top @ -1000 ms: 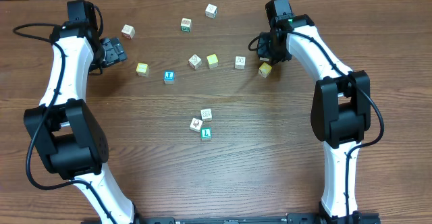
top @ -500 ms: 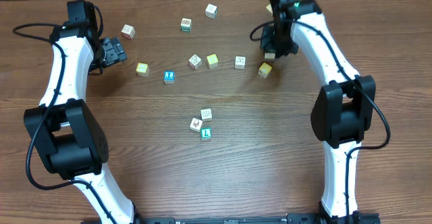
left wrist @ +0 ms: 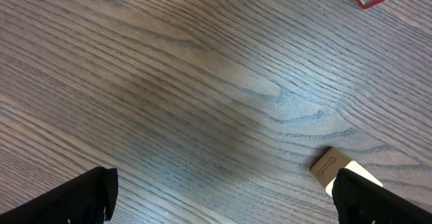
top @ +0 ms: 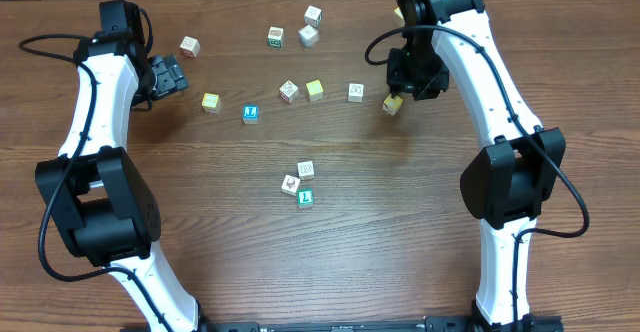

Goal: Form a circle

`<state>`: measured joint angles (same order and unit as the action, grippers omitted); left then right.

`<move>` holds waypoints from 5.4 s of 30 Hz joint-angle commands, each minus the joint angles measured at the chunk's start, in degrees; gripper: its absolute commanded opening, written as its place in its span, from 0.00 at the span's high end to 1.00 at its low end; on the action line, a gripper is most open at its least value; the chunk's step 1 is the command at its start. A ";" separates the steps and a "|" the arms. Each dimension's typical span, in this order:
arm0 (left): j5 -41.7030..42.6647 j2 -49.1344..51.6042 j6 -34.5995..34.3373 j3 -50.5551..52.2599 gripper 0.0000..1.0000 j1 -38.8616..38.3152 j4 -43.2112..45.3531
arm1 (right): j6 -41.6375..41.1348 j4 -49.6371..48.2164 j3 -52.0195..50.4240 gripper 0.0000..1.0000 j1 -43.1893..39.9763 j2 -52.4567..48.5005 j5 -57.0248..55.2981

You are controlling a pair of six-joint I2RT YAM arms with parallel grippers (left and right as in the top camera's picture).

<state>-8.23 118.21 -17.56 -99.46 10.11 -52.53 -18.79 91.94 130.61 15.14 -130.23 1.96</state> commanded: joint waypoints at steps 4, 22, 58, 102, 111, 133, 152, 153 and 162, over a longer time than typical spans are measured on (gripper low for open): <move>-0.31 -0.57 0.44 0.37 0.01 -0.39 0.09 | -0.24 -4.31 1.46 0.36 -0.24 1.97 0.33; -0.31 -0.57 0.44 0.37 0.00 -0.39 0.09 | -0.17 -32.35 -18.47 0.34 6.14 1.92 -0.81; -0.31 -0.57 0.44 0.37 0.00 -0.39 0.09 | 2.75 -34.32 -16.22 0.76 6.12 9.38 -2.27; -0.31 -0.57 0.44 0.37 0.00 -0.39 0.09 | -6.99 -28.20 -45.81 0.75 21.33 17.07 8.70; -0.31 -0.57 0.44 0.37 0.00 -0.39 0.09 | -6.99 -29.59 -45.94 0.74 22.84 17.07 8.61; -0.31 -0.57 0.46 0.37 0.00 -0.39 0.09 | -9.88 -37.35 -50.69 0.63 22.62 17.07 7.04; -0.28 -0.57 0.44 0.37 0.00 -0.39 0.09 | -9.27 -32.72 -49.59 0.63 22.03 17.09 11.28; -0.31 -0.57 0.44 0.37 0.00 -0.39 0.09 | -9.27 -31.91 -49.59 0.63 22.03 17.09 11.28; -0.31 -0.57 0.44 0.37 0.00 -0.42 0.09 | -9.77 -28.98 -49.62 0.64 25.40 17.09 11.23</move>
<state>-8.23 118.21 -17.56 -99.44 10.11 -52.53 -28.45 62.67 80.16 39.11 -113.08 12.73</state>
